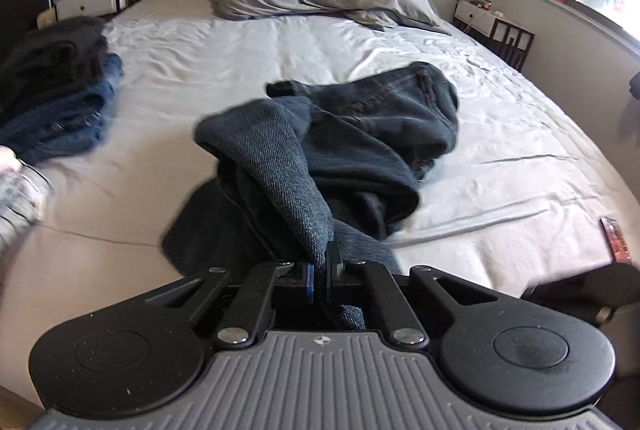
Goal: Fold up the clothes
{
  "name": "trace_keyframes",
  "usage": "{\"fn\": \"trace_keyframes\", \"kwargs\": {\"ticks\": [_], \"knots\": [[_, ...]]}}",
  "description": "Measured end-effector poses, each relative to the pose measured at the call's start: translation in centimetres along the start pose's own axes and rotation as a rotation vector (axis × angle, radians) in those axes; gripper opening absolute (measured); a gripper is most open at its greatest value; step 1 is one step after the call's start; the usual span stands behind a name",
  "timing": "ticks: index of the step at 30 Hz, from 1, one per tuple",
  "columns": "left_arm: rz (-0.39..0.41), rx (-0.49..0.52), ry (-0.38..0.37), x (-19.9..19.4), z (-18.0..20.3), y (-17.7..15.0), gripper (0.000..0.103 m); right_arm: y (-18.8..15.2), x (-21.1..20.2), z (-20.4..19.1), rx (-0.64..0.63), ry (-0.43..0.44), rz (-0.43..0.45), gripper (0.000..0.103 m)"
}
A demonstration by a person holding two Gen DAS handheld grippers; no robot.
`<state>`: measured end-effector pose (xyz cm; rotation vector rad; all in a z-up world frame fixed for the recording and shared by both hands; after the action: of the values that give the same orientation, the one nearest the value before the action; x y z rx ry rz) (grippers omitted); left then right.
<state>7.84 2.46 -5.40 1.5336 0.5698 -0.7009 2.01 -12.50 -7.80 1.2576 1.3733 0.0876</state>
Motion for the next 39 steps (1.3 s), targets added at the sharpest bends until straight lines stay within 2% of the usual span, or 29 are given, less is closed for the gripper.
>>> {"fn": "trace_keyframes", "kwargs": {"ticks": [5, 10, 13, 15, 18, 21, 26, 31, 39], "knots": [[0.007, 0.102, 0.03, -1.4, -1.4, 1.1, 0.003, 1.5, -1.7, 1.6, 0.038, 0.037, 0.035, 0.05], [0.016, 0.184, 0.086, -2.0, -3.7, 2.2, 0.003, 3.3, -3.1, 2.3, 0.093, 0.158, 0.069, 0.053], [0.004, 0.233, 0.133, -1.8, -5.7, 2.7, 0.002, 3.8, -3.8, 3.8, 0.088, 0.106, 0.05, 0.053], [0.002, 0.279, 0.184, -1.7, -7.3, 3.1, 0.002, 3.9, -4.0, 5.4, 0.066, 0.026, 0.018, 0.053], [0.009, 0.332, 0.281, -1.5, -10.3, 4.3, 0.002, 4.1, -4.1, 8.2, -0.001, -0.081, -0.057, 0.053], [-0.006, 0.306, 0.333, -0.7, -13.3, 5.0, 0.002, 4.9, -4.6, 11.6, -0.072, -0.174, -0.126, 0.052], [-0.039, 0.246, 0.348, 1.4, -15.8, 4.7, 0.002, 7.7, -4.8, 17.2, -0.215, -0.282, -0.215, 0.05], [-0.042, 0.249, 0.33, 1.9, -15.6, 5.0, 0.002, 11.4, -3.1, 21.6, -0.417, -0.283, -0.307, 0.05], [-0.082, 0.19, 0.273, 3.0, -17.1, 4.5, 0.002, 15.6, 2.3, 26.4, -0.717, -0.228, -0.536, 0.05]]}}
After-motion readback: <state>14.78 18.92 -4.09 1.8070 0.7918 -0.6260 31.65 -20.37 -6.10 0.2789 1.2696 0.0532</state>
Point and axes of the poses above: each gripper's, at about its wrist camera, not at the fingertips, and x roughly the way its jaws point, z to its right, y to its top, the point moved 9 cm from there along x, roughly the way its jaws point, and after that the axes turned 9 degrees about y, right-handed, at the moved point
